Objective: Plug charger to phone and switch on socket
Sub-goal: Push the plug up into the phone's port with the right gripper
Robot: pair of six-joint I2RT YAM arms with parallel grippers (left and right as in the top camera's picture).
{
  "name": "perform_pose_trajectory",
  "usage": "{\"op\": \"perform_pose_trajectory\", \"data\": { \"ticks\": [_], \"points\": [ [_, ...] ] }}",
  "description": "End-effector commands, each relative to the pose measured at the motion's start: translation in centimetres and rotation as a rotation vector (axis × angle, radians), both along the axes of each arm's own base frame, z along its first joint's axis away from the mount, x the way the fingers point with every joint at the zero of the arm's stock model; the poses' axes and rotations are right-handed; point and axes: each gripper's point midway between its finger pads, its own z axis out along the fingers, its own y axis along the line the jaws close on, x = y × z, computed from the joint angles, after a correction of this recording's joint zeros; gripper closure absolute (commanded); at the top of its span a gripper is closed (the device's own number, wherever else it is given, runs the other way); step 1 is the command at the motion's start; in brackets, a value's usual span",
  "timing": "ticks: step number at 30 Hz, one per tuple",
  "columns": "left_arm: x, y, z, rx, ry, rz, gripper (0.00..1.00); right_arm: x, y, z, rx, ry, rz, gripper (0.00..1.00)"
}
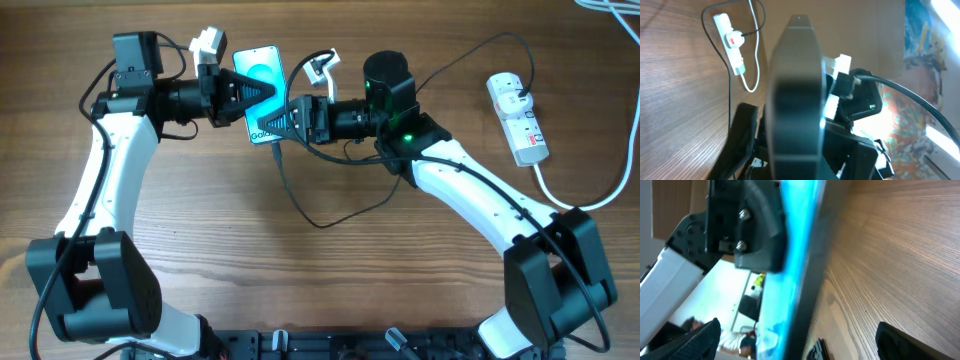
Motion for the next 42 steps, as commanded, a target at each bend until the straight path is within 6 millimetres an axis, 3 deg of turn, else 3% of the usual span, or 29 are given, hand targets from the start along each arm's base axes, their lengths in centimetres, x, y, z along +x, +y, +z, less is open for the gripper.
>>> {"op": "perform_pose_trajectory", "data": {
  "ticks": [1,6,9,15,19,24,30,42],
  "points": [
    [0.3,0.3,0.0,0.032,-0.018,0.029,0.96,-1.0,0.1,1.7,0.028,-0.087,0.062,0.0],
    [1.1,0.5,-0.8,0.079,0.013,0.076,0.96,-1.5,-0.4,1.9,0.042,-0.078,0.106,0.0],
    [1.9,0.6,-0.3,0.062,0.073,0.102,0.96,-2.8,-1.0,2.3,0.066,-0.063,0.19,0.02],
    [1.7,0.4,1.5,-0.002,0.049,0.051,0.96,-3.5,-1.1,1.8,0.057,-0.029,0.221,0.33],
    [1.7,0.4,1.5,-0.002,0.048,0.05,0.96,-3.4,-1.1,1.8,0.056,-0.029,0.217,0.64],
    [1.6,0.4,1.5,-0.004,0.039,0.046,0.96,-3.3,-1.1,1.8,0.055,-0.028,0.211,0.71],
    [1.3,0.3,2.0,-0.014,-0.03,0.019,0.96,-2.9,-1.1,1.7,0.049,-0.029,0.191,0.96],
    [0.1,-0.8,2.6,-0.048,-0.072,-0.055,0.96,-1.8,-1.0,2.4,0.055,0.008,0.129,0.96]
  ]
}}
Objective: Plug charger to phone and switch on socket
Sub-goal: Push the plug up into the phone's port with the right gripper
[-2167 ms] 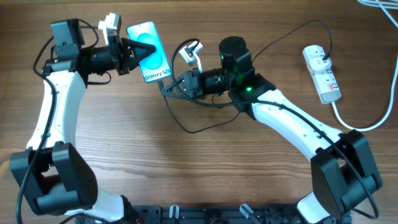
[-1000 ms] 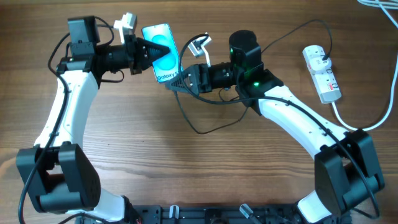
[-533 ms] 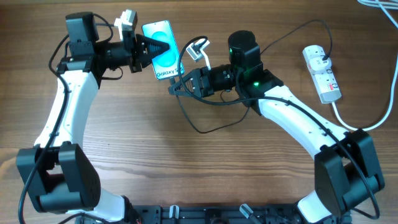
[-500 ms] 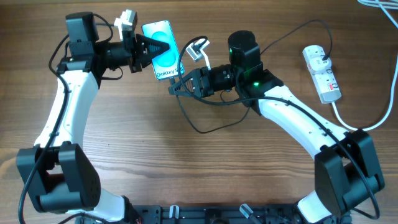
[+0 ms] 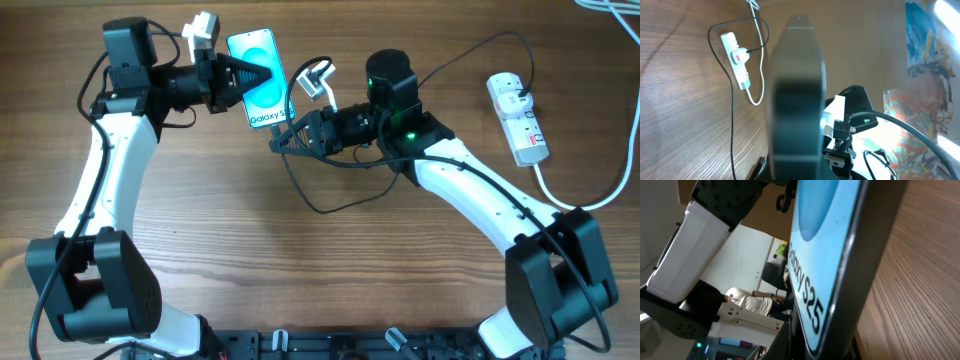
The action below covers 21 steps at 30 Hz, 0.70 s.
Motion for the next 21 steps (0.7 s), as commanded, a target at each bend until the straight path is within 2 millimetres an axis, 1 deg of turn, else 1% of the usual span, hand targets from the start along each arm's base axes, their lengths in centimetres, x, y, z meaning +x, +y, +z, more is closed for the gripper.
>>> {"op": "perform_pose_trajectory", "data": {
  "ticks": [1,5,15,16,17,18,19,21],
  "points": [
    [-1.9,-1.1,1.6,-0.058,-0.039,-0.101,0.96,1.7,-0.2,1.8,0.019,-0.05,-0.079,0.96],
    [-2.0,-1.2,1.6,-0.058,-0.036,-0.104,0.96,2.5,-0.9,1.9,0.023,-0.047,-0.102,0.96],
    [-2.2,-1.2,1.7,-0.07,-0.037,-0.117,0.96,3.1,-0.8,2.5,0.039,-0.09,-0.134,0.96],
    [-2.2,-1.2,1.7,-0.07,-0.037,-0.117,0.96,3.3,-0.8,2.6,0.045,-0.102,-0.143,0.92],
    [-2.2,-1.1,1.7,-0.069,-0.042,-0.116,0.96,3.5,-0.9,2.9,0.056,-0.125,-0.147,0.39],
    [-2.2,-1.1,1.7,-0.068,-0.045,-0.116,0.96,3.7,-1.1,3.2,0.068,-0.154,-0.152,0.08],
    [-2.2,-1.1,1.7,-0.068,-0.046,-0.116,0.96,4.0,-1.4,3.3,0.071,-0.174,-0.159,0.0],
    [-2.2,-1.1,1.7,-0.066,-0.067,-0.117,0.96,4.7,-2.1,3.2,0.07,-0.193,-0.179,0.0]
  ]
}}
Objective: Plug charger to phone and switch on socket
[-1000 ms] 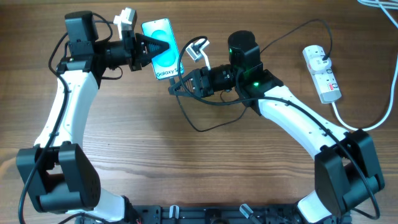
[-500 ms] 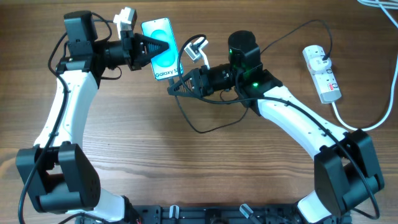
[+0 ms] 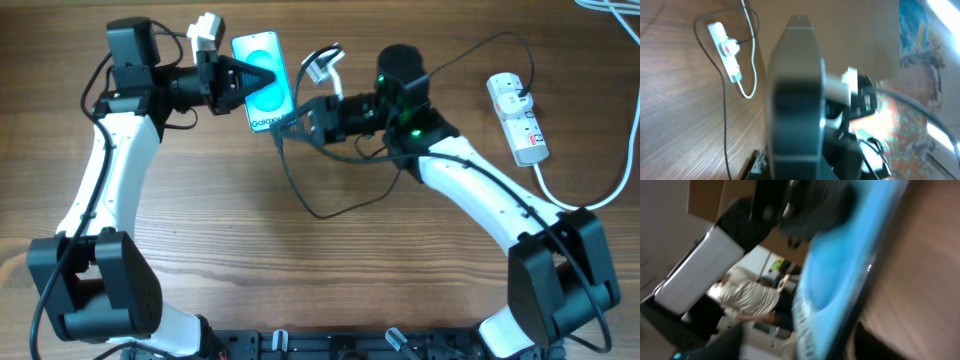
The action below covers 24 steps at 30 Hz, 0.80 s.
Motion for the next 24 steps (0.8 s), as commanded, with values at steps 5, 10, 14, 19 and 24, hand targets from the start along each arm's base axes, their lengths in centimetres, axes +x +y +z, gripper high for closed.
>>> {"op": "perform_pose_trajectory", "data": {
  "ticks": [5,10,14,19,24],
  "points": [
    [-1.3,-0.6,1.1,-0.033,-0.077,-0.064,0.96,1.8,-2.8,1.4,0.026,-0.113,-0.032,0.04],
    [-2.1,-2.3,1.1,-0.034,-0.09,-0.11,0.96,1.2,-2.8,1.4,0.033,-0.129,0.0,0.33],
    [-2.1,-3.4,0.7,-0.008,-0.117,-0.113,0.96,1.2,-2.8,1.4,0.033,-0.127,0.002,0.77],
    [-2.2,-3.8,0.7,-0.004,-0.117,-0.119,0.96,0.9,-2.8,1.5,0.037,-0.127,0.021,0.76],
    [-1.7,-3.8,0.3,0.021,-0.118,-0.09,0.96,0.0,-2.6,1.5,0.041,-0.121,0.061,0.62]
  ]
}}
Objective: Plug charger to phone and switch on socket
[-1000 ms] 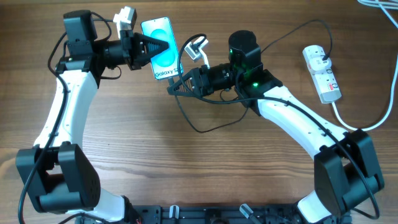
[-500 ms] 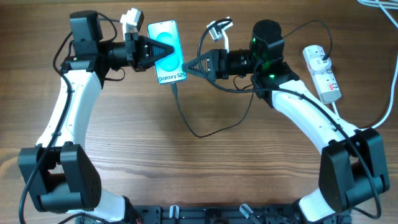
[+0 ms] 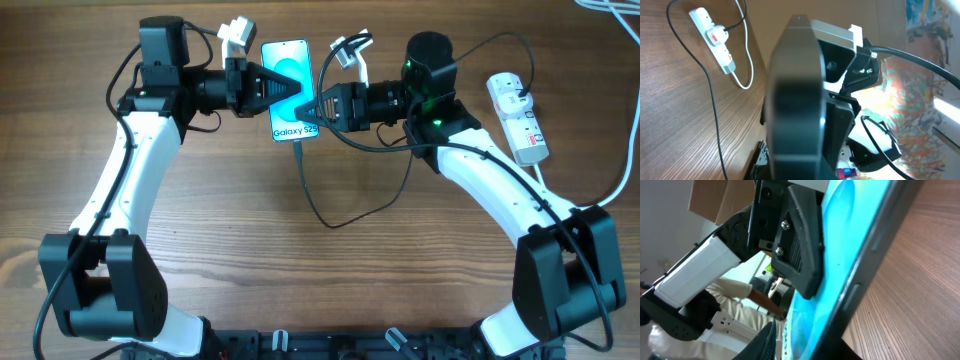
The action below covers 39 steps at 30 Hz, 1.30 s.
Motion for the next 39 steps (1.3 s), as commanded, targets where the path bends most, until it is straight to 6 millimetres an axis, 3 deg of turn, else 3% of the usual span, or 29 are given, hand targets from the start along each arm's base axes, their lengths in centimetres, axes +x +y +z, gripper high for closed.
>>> {"op": "perform_pose_trajectory", "data": {
  "ticks": [1,5,14,18,24,27,30,33,34,36,39],
  "points": [
    [-0.2,-0.2,0.4,0.008,-0.046,0.004,0.96,-1.3,0.3,1.3,0.018,-0.032,0.061,0.61],
    [-0.2,-0.2,0.4,0.008,-0.07,0.001,0.96,-1.5,0.2,0.1,-0.02,0.062,0.057,0.61],
    [-0.8,-0.2,0.9,-0.02,-0.096,-0.034,0.96,-1.3,0.2,0.0,-0.025,0.072,0.048,0.62],
    [-0.8,-0.2,0.9,-0.02,-0.095,-0.035,0.96,-0.9,0.3,-0.1,-0.033,0.091,0.021,0.79],
    [-0.8,-0.2,0.9,-0.02,-0.095,-0.034,0.94,-0.5,0.3,-0.2,-0.037,0.094,-0.004,0.96],
    [-0.8,-0.2,0.9,-0.02,-0.095,-0.034,0.93,-0.5,0.3,-0.2,-0.037,0.096,-0.004,0.96],
    [-0.8,-0.2,0.9,-0.019,-0.096,-0.034,0.81,-0.5,0.3,-0.2,-0.037,0.096,-0.004,0.96],
    [-0.5,-0.2,0.7,-0.008,-0.096,-0.019,0.55,-0.5,0.3,-0.2,-0.037,0.096,-0.004,0.96],
    [-0.4,-0.1,0.6,-0.005,-0.097,-0.014,0.23,-0.5,0.3,-0.2,-0.037,0.096,-0.004,0.96],
    [-0.1,0.2,0.5,0.003,-0.099,0.004,0.0,-0.4,0.3,-0.3,-0.038,0.095,-0.008,0.96],
    [1.9,1.6,-0.7,0.079,-0.095,0.119,0.0,0.3,0.3,-1.2,-0.071,0.137,-0.059,0.96]
  ]
}}
